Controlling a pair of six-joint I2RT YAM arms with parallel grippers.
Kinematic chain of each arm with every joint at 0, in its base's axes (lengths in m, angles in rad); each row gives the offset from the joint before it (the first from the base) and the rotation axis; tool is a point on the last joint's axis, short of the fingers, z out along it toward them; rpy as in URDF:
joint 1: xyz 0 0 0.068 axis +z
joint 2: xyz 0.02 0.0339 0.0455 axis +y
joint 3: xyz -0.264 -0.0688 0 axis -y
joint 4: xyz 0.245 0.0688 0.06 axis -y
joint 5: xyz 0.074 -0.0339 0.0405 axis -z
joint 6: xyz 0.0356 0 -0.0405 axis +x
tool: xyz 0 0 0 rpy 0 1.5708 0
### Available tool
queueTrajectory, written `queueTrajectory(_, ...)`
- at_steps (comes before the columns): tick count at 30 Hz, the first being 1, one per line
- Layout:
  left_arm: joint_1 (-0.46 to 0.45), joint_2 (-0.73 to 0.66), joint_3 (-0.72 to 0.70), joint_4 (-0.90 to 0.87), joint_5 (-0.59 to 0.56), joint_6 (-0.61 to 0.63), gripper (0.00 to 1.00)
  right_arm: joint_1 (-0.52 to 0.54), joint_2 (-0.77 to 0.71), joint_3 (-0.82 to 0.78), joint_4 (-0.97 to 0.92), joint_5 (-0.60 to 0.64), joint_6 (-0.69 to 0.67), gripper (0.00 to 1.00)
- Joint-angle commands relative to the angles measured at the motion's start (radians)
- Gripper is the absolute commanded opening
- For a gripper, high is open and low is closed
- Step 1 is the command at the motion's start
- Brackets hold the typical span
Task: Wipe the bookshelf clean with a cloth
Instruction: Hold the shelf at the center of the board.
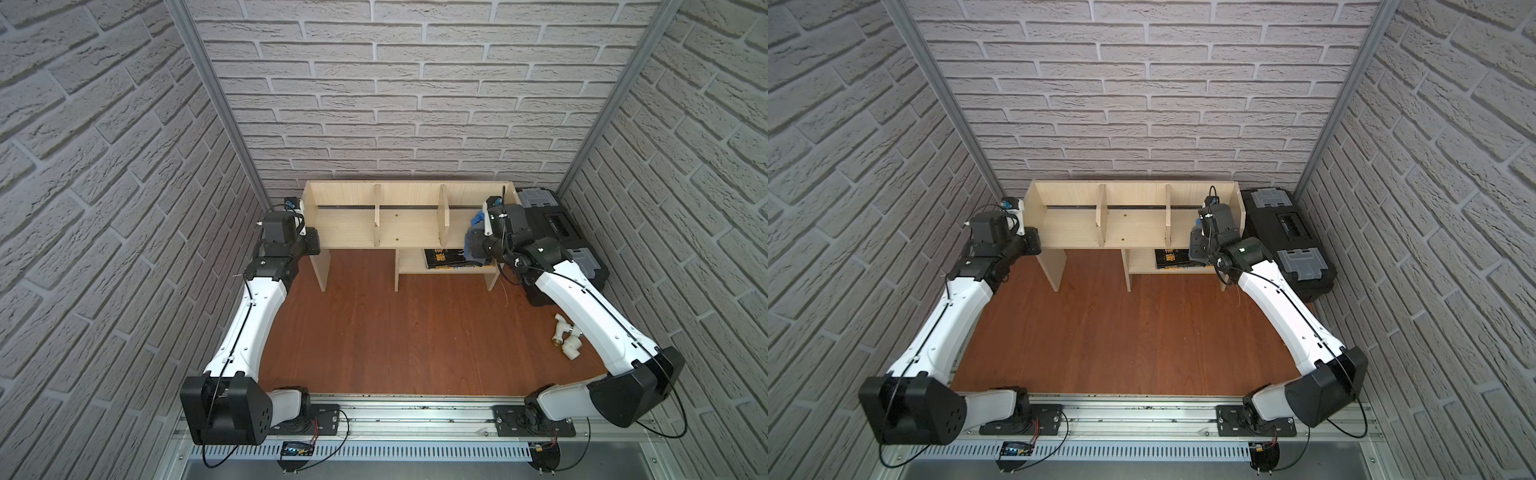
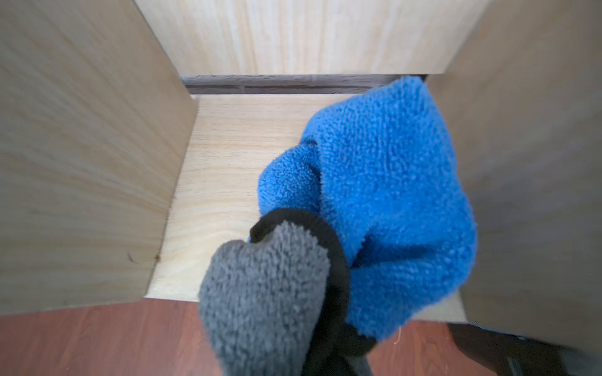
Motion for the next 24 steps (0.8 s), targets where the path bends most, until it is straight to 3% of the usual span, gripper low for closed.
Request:
queueTrajectory(1,0.006,0.005,0.018,0.054,0.045,-0.057,0.0,0.005,0.125,0.11,-0.002,-0.127,0.013,0.03)
queueTrajectory(6,0.006,-0.001,0.016,0.054,0.042,-0.051,0.0,-0.033,0.24,0.281,-0.045,-0.073,-0.003,0.03)
queueTrajectory(9,0.011,0.002,0.018,0.054,0.05,-0.054,0.0,-0.052,0.259,0.334,-0.078,0.034,-0.06,0.03)
queueTrajectory(15,0.014,0.001,0.016,0.057,0.054,-0.055,0.0,-0.081,0.165,0.22,-0.051,0.262,-0.137,0.03)
queueTrajectory(24,0.016,0.006,0.015,0.057,0.053,-0.056,0.0,-0.028,0.015,-0.046,-0.02,0.151,-0.074,0.03)
